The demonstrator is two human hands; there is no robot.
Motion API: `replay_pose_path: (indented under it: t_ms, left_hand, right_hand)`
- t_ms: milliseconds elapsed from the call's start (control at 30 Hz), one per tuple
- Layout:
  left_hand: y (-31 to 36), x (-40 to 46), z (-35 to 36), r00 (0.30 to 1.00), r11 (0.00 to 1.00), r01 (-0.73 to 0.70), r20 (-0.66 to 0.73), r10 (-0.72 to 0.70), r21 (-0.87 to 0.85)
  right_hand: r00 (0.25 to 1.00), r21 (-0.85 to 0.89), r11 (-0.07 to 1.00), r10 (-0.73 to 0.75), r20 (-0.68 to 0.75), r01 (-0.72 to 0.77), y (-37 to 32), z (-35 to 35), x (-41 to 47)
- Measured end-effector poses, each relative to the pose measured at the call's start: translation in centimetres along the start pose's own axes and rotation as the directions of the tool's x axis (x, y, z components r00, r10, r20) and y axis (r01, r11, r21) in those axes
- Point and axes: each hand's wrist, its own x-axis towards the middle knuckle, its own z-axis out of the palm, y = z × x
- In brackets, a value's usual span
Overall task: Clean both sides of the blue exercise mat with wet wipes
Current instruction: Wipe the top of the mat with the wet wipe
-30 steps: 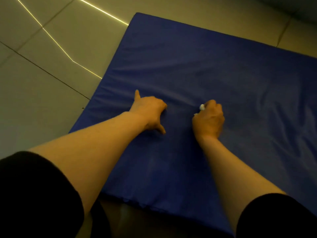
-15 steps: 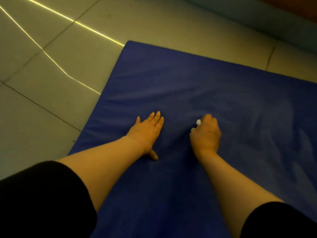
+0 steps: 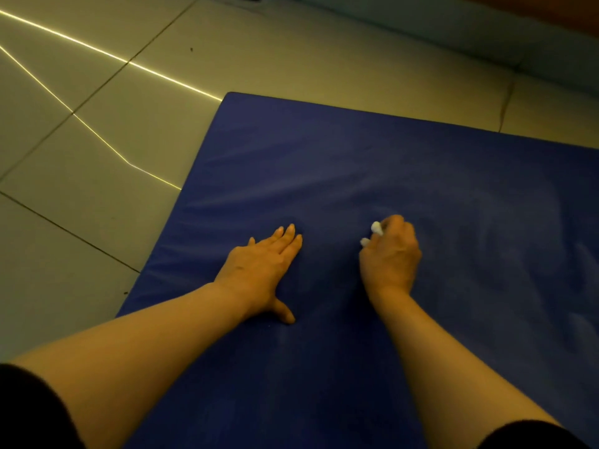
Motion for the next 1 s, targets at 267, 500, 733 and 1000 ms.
replay_pose_path:
  t_ms: [267,500,733,1000]
  left_hand:
    - [-0.5,1.7,-2.7,0.985,0.989,-0.059,-0.153,0.08,0.138]
    - [-1.2,4.6,-2.9,0.998,1.0,-0.023,-0.06,0.022,-0.013]
    - [-1.8,6.3,-3.5,0.999,0.999,-0.042,0.004,0.042,-0.017]
    - [-2.2,6.7,-3.3,0.999,0.999,-0.05,-0.008,0.05,0.006]
  right_hand:
    - [0.912,0.002,0.944,-0.318,0.257,0.329,-2.1,2.4,-1.0]
    - [0.996,-0.062,0.995,-0.075,0.051,0.078,-2.3,1.8,1.2]
    - [0.91,0.015,0.94,-0.334,0.248,0.341,-3.9,3.4,0.9]
    - [0.998,-0.024,0.998,-0.065,0.013,0.066,-2.9,2.5,4.2]
